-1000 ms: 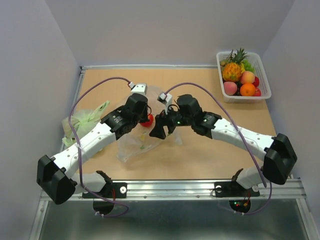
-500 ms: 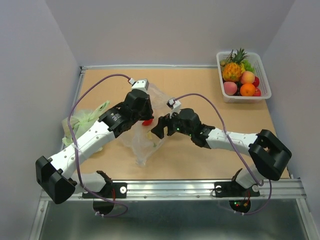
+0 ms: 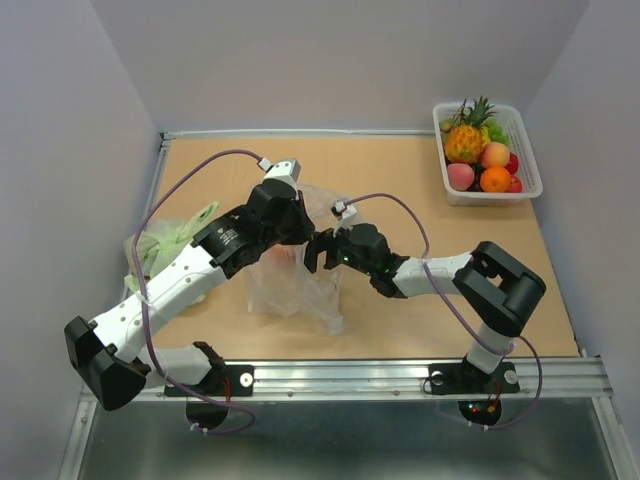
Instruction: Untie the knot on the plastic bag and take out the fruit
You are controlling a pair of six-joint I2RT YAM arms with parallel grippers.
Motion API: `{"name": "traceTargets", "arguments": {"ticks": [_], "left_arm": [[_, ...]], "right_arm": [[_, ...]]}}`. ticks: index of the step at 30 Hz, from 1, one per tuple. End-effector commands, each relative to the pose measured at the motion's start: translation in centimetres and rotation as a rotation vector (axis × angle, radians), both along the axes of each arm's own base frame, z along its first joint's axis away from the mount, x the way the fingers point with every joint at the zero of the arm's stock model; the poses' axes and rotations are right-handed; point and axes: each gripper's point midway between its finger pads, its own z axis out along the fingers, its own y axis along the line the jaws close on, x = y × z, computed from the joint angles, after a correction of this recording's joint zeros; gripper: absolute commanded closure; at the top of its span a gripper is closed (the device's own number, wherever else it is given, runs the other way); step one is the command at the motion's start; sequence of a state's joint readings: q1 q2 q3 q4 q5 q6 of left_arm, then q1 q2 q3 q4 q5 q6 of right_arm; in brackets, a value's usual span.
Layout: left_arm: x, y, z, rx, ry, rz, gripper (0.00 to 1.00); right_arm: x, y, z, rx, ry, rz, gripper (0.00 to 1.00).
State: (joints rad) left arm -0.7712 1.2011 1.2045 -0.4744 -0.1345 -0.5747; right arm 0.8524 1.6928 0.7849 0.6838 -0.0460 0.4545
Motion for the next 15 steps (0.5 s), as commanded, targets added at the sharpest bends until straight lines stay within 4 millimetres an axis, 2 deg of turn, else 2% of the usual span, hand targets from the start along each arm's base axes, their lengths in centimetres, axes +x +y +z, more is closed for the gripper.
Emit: {"name": "traceTargets", "arguments": {"ticks": [1,5,10,11,15], "left_arm": [[-0.8,0.7,2.2,-0.045,-0.026,0.023,1.0],[-1.0,2.7,0.0,0.014,-0.002,0.098,1.0],[-1.5,6.4,-5.0,0.159,0.043,0.222,1.0],[-1.8,7.3,-6.6,0.194,0.066,0.251,1.0],[-1.7,10.1,-9.1,0.257,0.065,0.377,1.0]], "right_arm": [[1.0,2.0,1.2,0.089,-0.038,0.015,0.0],[1.0,3.7,0.4,0.128,-0.019,0.062,0.0],[1.7,4.9,0.2,0.149,-0.031,0.074,0.0],[1.8,4.8,-0.2,0.141,-0.027,0.07,0.0],[1.7,4.0,-1.4,0.111,-0.016,0.046,0.0]]}}
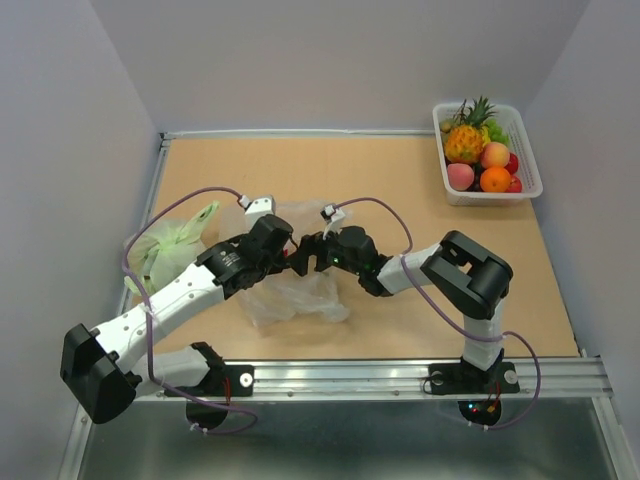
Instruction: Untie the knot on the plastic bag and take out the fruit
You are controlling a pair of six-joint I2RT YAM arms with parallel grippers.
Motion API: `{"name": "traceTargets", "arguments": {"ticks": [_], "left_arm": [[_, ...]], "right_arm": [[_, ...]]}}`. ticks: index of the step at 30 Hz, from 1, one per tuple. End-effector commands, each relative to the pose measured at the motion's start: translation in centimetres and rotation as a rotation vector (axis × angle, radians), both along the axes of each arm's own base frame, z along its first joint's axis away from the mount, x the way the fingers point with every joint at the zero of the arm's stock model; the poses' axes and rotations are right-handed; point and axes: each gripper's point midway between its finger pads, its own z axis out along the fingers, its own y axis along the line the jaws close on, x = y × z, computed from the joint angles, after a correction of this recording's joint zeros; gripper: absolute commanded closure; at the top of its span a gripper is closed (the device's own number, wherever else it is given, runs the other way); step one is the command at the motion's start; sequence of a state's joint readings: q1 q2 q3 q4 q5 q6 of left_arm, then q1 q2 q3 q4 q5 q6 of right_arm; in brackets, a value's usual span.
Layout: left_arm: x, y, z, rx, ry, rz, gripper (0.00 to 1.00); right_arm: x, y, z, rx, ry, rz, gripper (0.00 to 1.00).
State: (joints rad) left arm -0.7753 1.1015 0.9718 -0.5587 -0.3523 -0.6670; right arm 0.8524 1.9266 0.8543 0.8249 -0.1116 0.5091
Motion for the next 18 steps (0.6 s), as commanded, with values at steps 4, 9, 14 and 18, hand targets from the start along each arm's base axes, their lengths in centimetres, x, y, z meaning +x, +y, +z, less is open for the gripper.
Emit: {"name": "traceTargets", "arguments": {"ticks": [4,9,14,18], "left_arm": [[0.9,4.6,-2.1,0.082,-0.057,0.224,1.0],[2.0,5.9,-3.0,0.088,-0.072,0.288,0.92],[2.8,7.7,-4.0,0.08,-0.086,0.364,0.67],[3.5,7.9,-5.6,0.023,-0.073,0.375,0.32]], "right_arm": [[-0.4,0.1,1.5,0.047,-0.049,0.012,0.0],[-2.2,-1.3,-1.2,-0.015,0.023,0.025,0.0],[-4.1,-2.2,-2.3,-0.083,0.048,0.061,0.0],[-5.2,-3.0,-3.0,-0.144,0.052,0.061,0.0]]}}
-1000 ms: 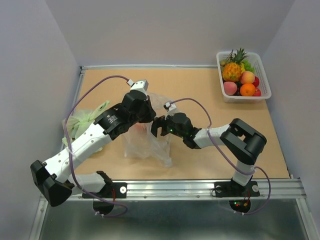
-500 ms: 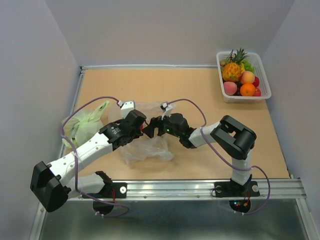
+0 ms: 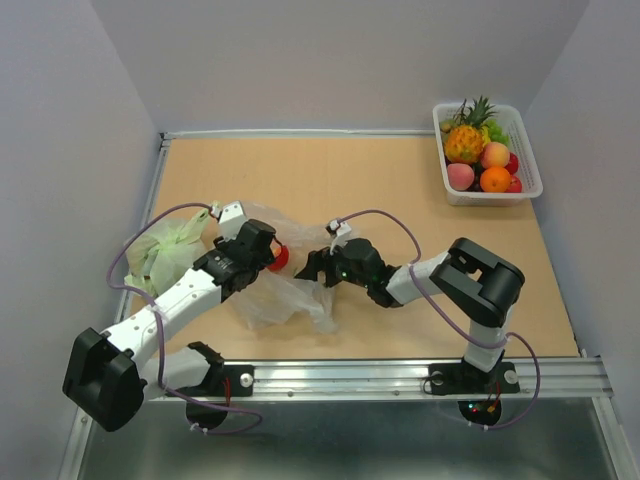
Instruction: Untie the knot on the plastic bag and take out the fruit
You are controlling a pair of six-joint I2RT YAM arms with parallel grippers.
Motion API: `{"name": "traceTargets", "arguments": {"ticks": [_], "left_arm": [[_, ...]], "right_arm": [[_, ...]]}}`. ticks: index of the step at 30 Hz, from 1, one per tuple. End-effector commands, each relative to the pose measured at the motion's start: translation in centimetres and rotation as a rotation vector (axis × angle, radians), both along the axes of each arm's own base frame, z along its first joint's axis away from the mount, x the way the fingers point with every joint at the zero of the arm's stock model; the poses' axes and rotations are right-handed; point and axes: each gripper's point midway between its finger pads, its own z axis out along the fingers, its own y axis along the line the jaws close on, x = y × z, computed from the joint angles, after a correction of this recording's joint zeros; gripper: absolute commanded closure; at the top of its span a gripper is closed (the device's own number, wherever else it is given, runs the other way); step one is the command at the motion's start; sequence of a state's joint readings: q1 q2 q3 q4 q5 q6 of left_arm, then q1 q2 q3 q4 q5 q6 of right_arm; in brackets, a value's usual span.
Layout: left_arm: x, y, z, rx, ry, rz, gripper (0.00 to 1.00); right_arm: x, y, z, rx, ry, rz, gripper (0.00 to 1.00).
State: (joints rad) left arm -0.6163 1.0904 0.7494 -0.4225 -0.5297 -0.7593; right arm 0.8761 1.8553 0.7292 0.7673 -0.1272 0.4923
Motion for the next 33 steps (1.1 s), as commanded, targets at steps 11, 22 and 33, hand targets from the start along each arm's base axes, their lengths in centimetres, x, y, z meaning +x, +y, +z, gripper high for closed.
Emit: {"name": "traceTargets", "arguments": {"ticks": [11,22,33], "left_arm": [[2.1,0.2,-5.1,-0.05,0.005,0.035,0.06],[3.3,-4.3,-5.1,-0.19,-0.04,-0.158,0.49],[2.4,-7.2,4.3,-0.307,-0.267,-0.394,1.0]], "right_arm": [[-3.4,-2.0,-0.1,-0.123,-0.011,0.038,0.0],[-3.5,-1.7,2.3,-0.119,-0.074,0.055,0.0],[1.4,-5.8,9.2,-0.128,-0.259,-0.274,0.0]]}}
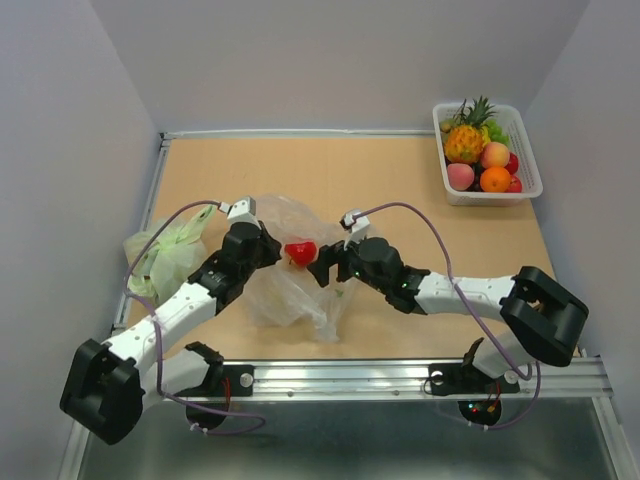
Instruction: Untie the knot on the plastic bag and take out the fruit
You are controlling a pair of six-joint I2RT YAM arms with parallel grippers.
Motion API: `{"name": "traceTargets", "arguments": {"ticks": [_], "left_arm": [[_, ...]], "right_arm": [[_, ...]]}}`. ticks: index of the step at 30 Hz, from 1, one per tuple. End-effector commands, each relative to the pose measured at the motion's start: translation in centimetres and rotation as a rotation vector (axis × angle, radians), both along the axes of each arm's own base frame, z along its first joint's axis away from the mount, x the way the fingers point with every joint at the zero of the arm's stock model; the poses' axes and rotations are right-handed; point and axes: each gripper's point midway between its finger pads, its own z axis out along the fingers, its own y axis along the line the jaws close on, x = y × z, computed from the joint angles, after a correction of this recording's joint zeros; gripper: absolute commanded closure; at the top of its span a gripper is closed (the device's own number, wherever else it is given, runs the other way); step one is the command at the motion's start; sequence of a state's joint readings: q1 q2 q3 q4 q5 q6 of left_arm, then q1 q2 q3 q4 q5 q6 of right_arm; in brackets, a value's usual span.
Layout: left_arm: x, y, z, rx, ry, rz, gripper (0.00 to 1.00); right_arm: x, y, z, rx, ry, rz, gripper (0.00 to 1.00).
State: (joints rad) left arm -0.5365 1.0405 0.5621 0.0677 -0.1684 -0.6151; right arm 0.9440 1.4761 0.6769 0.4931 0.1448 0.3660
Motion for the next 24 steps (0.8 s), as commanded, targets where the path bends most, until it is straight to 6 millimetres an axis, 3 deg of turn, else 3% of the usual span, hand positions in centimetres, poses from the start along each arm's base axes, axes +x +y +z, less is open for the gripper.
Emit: {"name": "traceTargets", "arguments": {"ticks": [1,3,7,10,15,22,24], "left_arm": [[-0.1,-2.1,5.5,-0.06,-0.146,-0.124,1.0],[-0.4,-2.5,8.4,-0.081,-0.213,-0.154,1.0],[-0.8,-2.6,11.5,-0.089,-0.269,-0.172,1.0],[-1.2,-3.1,11.8,-0.089,-0.254,-0.207,1.0],[-2.3,-4.4,11.2,-0.11,-0.221,-0.261,1.0],[-3.1,-5.5,11.3,-0.132,-0.21,-0.289,1.0],[-3.6,-5.6,10.4,-0.115,-0.181,-0.299,1.0]], "right_arm": [[2.0,-1.7,1.6,-0.035,-0.076,-0.134,0.0],[2.2,-1.8,2.2,-0.04,-0.091,-0.135,0.0],[2.3,-1.4,2.4,-0.05,-0.099,-0.124,0.0],[2.6,-0.6,2.3,-0.054,-0.102,-0.102,0.0],[3.0,2.1,4.1,0.039,-0.106,-0.052,0.0],[2.5,6.2,3.8,0.139,-0.058,0.069,0.02],[2.5,6.9,2.8,0.128,-0.04,0.091,0.02]]}}
